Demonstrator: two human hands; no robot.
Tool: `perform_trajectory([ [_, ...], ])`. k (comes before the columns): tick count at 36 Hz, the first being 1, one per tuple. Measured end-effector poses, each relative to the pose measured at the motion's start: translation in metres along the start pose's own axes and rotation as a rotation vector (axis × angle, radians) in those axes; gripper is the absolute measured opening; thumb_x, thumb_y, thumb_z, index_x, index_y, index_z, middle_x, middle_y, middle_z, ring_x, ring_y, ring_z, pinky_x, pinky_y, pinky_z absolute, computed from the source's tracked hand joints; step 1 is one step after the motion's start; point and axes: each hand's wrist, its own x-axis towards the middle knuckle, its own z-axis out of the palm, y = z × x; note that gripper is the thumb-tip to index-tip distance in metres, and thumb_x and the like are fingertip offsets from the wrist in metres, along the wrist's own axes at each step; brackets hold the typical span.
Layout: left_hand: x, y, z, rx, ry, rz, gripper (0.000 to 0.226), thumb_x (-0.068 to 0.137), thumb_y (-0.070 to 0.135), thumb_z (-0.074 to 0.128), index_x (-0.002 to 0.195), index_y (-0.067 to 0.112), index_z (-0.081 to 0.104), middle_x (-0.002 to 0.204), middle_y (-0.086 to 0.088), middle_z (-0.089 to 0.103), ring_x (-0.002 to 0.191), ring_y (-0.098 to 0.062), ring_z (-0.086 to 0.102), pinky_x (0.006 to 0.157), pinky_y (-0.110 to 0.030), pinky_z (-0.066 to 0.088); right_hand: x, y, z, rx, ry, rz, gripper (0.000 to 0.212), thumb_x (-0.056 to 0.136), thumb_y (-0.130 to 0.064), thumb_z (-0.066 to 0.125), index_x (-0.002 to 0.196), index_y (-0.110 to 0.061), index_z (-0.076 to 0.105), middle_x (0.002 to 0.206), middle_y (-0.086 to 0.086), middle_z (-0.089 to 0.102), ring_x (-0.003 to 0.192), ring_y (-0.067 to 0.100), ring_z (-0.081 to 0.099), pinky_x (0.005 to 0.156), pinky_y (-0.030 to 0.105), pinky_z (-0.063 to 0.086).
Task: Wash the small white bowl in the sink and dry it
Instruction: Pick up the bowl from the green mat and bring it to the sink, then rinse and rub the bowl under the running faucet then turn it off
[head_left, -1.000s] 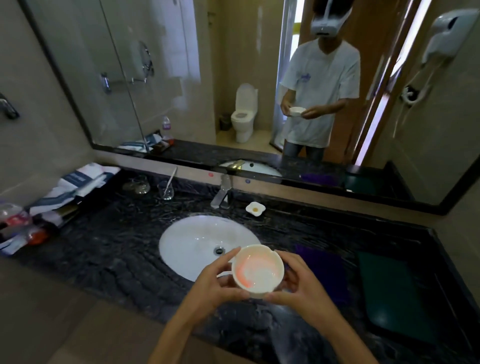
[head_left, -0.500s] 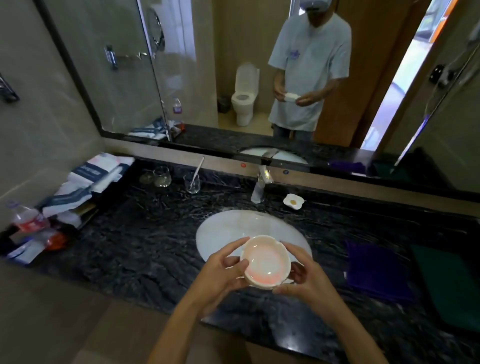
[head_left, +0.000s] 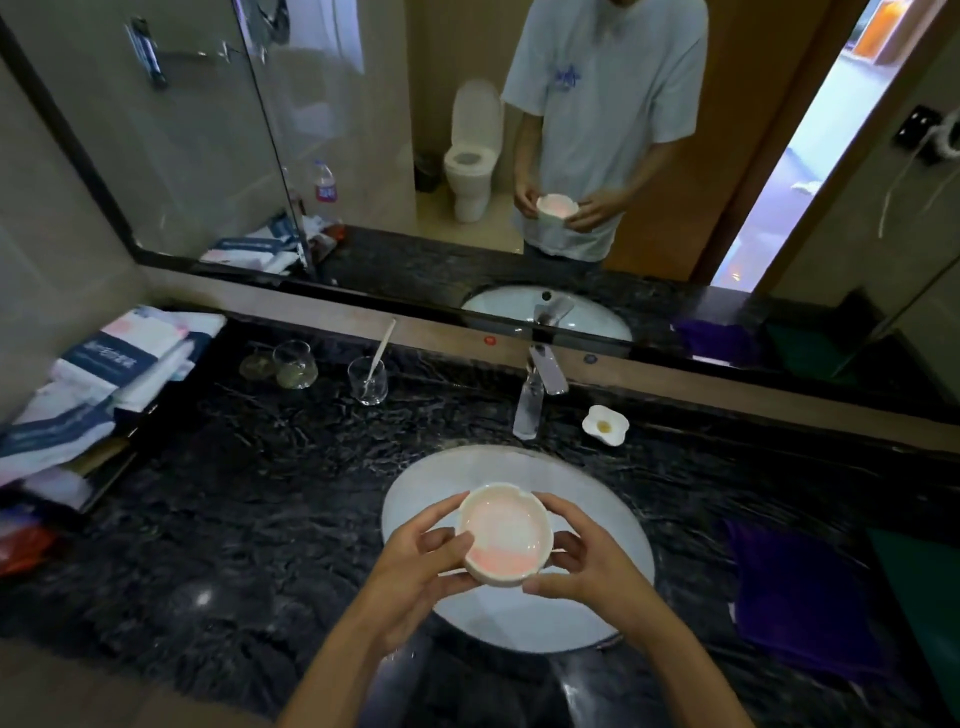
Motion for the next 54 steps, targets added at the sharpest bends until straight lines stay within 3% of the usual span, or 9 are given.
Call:
perform_trajectory([
  [6, 0.048, 0.000, -0.006, -0.046, 0.074, -0.024, 0.060, 0.072, 0.008, 0.087, 0.127, 0.017, 0.066, 0.111, -0.021, 0.072, 0.105, -0.038, 0.070, 0.081, -0.050, 0.060, 0.043, -0.001, -0.024, 0.018, 0.001, 0.006, 0.077, 0.070, -0.016, 0.091, 0.135, -0.035, 0.054, 0.131, -0.021, 0.062, 0.106, 0.017, 0.068, 0.089, 0.033, 0.058],
  [10, 0.087, -0.007, -0.020, -0.100, 0.111, -0.040, 0.093, 0.039, 0.025, 0.102, 0.125, 0.019, 0.067, 0.115, -0.023, 0.069, 0.105, -0.036, 0.070, 0.077, -0.047, 0.061, 0.086, 0.001, -0.046, 0.060, 0.235, 0.038, 0.033, 0.093, -0.012, 0.070, 0.123, -0.025, 0.063, 0.121, 0.006, 0.069, 0.098, 0.025, 0.070, 0.085, 0.034, 0.059],
  [13, 0.106, -0.015, -0.029, -0.107, 0.133, -0.072, 0.086, 0.049, 0.019, 0.096, 0.129, 0.019, 0.064, 0.116, -0.024, 0.065, 0.113, -0.038, 0.065, 0.082, -0.049, 0.061, 0.116, 0.006, -0.058, 0.101, 0.356, 0.140, 0.012, 0.099, -0.017, 0.062, 0.107, -0.015, 0.070, 0.101, 0.013, 0.073, 0.083, 0.020, 0.069, 0.077, 0.033, 0.055],
  [18, 0.142, -0.027, -0.045, -0.084, 0.134, -0.126, 0.054, 0.081, -0.008, 0.075, 0.127, 0.016, 0.062, 0.116, -0.026, 0.064, 0.110, -0.037, 0.065, 0.079, -0.045, 0.062, 0.170, 0.014, -0.074, 0.107, 0.415, 0.216, 0.026, 0.102, -0.030, 0.057, 0.102, -0.008, 0.070, 0.085, 0.010, 0.072, 0.075, 0.018, 0.068, 0.069, 0.029, 0.052],
  [24, 0.186, -0.039, -0.058, -0.042, 0.105, -0.223, 0.049, 0.091, -0.010, 0.061, 0.131, 0.017, 0.058, 0.123, -0.026, 0.061, 0.112, -0.036, 0.064, 0.075, -0.038, 0.062, 0.213, 0.019, -0.073, 0.186, 0.405, 0.303, 0.044, 0.103, -0.049, 0.046, 0.106, -0.010, 0.068, 0.076, 0.003, 0.070, 0.067, 0.014, 0.066, 0.060, 0.025, 0.047],
  [34, 0.225, -0.052, -0.066, -0.028, 0.070, -0.336, 0.045, 0.091, -0.013, 0.059, 0.125, 0.016, 0.059, 0.124, -0.029, 0.060, 0.110, -0.037, 0.063, 0.073, -0.039, 0.063, 0.232, 0.026, -0.055, 0.372, 0.437, 0.158, 0.035, 0.109, -0.036, 0.032, 0.097, -0.014, 0.056, 0.071, 0.005, 0.054, 0.067, 0.020, 0.060, 0.066, 0.032, 0.042],
  [40, 0.234, -0.049, -0.062, -0.061, 0.077, -0.329, 0.046, 0.091, -0.014, 0.058, 0.126, 0.015, 0.057, 0.121, -0.025, 0.059, 0.109, -0.035, 0.062, 0.075, -0.040, 0.064, 0.234, 0.017, -0.053, 0.479, 0.486, 0.130, 0.034, 0.110, -0.025, 0.033, 0.091, -0.008, 0.055, 0.066, 0.008, 0.046, 0.062, 0.021, 0.054, 0.058, 0.026, 0.052],
  [45, 0.239, -0.046, -0.056, -0.072, 0.067, -0.319, 0.045, 0.092, -0.014, 0.058, 0.123, 0.018, 0.058, 0.120, -0.023, 0.059, 0.109, -0.034, 0.062, 0.080, -0.040, 0.063, 0.235, 0.015, -0.058, 0.476, 0.477, 0.141, 0.030, 0.109, -0.020, 0.038, 0.089, -0.005, 0.054, 0.064, 0.008, 0.040, 0.061, 0.020, 0.050, 0.066, 0.032, 0.049],
  [54, 0.243, -0.050, -0.050, -0.119, 0.056, -0.334, 0.044, 0.092, -0.013, 0.058, 0.124, 0.017, 0.057, 0.120, -0.023, 0.061, 0.109, -0.034, 0.063, 0.086, -0.044, 0.061, 0.238, 0.016, -0.061, 0.449, 0.474, 0.130, 0.031, 0.109, -0.018, 0.038, 0.085, -0.005, 0.053, 0.061, 0.006, 0.039, 0.057, 0.017, 0.047, 0.062, 0.029, 0.047],
])
